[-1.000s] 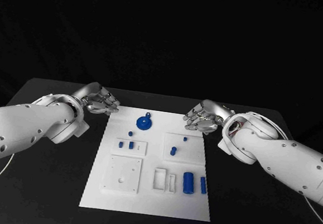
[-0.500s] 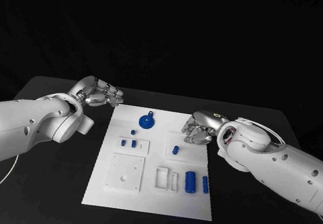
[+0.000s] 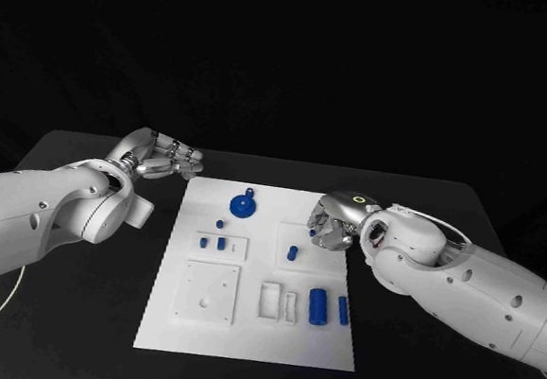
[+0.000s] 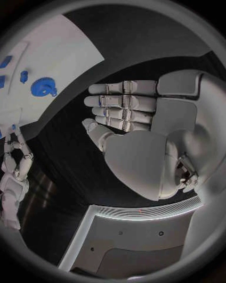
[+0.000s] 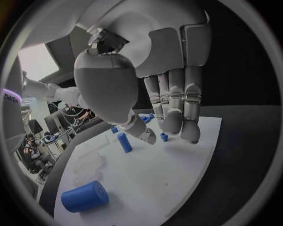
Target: Assemble the parts on the task board
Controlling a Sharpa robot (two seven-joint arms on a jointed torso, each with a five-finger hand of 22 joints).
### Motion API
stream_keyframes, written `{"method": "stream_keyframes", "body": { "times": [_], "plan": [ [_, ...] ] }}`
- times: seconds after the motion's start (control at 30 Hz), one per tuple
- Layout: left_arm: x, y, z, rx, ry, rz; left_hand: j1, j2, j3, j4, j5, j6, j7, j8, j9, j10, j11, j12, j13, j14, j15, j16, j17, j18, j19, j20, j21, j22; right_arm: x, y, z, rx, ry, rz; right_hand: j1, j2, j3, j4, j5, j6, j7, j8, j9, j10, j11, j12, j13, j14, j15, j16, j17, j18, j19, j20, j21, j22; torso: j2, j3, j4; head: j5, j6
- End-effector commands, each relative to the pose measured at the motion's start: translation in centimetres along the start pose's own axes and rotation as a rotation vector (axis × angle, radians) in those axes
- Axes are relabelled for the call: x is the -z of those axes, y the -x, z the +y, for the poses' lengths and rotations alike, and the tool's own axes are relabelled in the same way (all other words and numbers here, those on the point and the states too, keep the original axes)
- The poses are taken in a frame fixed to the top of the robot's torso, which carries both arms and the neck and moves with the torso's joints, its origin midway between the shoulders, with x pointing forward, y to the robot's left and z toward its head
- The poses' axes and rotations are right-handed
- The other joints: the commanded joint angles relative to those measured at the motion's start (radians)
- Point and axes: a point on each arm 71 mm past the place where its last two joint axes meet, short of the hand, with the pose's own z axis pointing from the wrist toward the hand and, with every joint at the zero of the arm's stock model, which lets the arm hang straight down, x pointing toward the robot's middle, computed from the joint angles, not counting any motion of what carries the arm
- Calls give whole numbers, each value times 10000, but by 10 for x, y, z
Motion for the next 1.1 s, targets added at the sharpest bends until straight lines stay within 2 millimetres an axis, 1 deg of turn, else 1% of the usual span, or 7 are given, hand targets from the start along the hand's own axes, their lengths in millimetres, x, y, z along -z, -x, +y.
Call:
{"method": "stream_keyframes", "body": {
  "times": [0.03,0.13,0.5,0.67,0.77,0.9,1.1],
  "plan": [
    [0,1,-2,159,-117,-92,-65,10,-2,-35,-39,-45,45,5,8,-49,-6,-2,4,82,13,-68,14,-98,0,15,22,37,-1,2,0,598,-133,-522,39,-111,144,35,-109,99,-9,-6,4,-46,-11,-43,-10,44,48,73,-35,27,428,66,61,-28,9,1,13,9,-19],
    [0,1,-2,158,-108,-105,-79,7,-6,-30,-58,-49,42,5,8,-54,-6,-2,4,79,15,-70,18,-96,6,20,13,29,-1,0,1,605,-118,-552,48,-127,258,63,-169,128,-14,-6,4,-44,-11,-42,-9,45,48,86,-56,30,426,67,79,-47,12,4,7,21,-21],
    [-1,1,-1,161,-87,-132,-87,17,-10,-28,-59,-41,40,6,9,-51,-9,-2,4,119,1,-47,44,-88,46,12,16,20,-4,-7,4,508,-50,-428,40,-110,462,197,-281,222,-42,-1,8,83,-53,-38,-7,45,14,117,-109,27,422,40,144,-124,-2,-19,9,13,-59],
    [-1,1,-1,169,-73,-114,-90,22,-14,-25,-58,-36,38,7,9,-52,-11,-1,4,137,-8,-32,57,-85,68,4,20,23,-6,-14,5,508,-22,-158,118,73,745,235,-754,421,-96,5,13,298,-126,-34,-3,41,-30,133,-112,-29,420,-3,221,-134,4,-9,16,26,-83],
    [-1,1,-2,170,-72,-114,-86,20,-19,-31,-52,-32,37,7,9,-43,-16,-1,4,157,-17,-17,68,-84,84,-3,24,30,-6,-17,5,544,-25,-51,214,240,907,220,-1118,716,-177,36,32,646,-245,-17,15,46,-125,141,-107,-66,430,-62,366,-92,4,-8,12,36,-90],
    [-1,1,-1,171,-51,-111,-81,21,-19,-34,-57,-32,36,5,8,-41,-18,-1,4,164,-21,-12,73,-83,92,-7,27,36,-7,-20,5,642,-72,57,309,375,1033,90,-1154,1133,-268,30,44,1051,-383,-20,25,38,-269,127,-92,-145,420,-209,486,-32,-5,-12,5,42,-101],
    [-1,1,-1,178,7,-90,-70,22,-79,-46,-67,-27,33,6,8,-35,-35,-2,4,379,-106,139,163,-51,317,-92,143,211,-8,-24,3,819,-196,53,322,531,1135,-129,-1253,1328,-299,11,42,1238,-444,-25,28,45,-323,93,-58,-250,402,-300,524,24,-2,-7,-5,38,-90]
  ]
}}
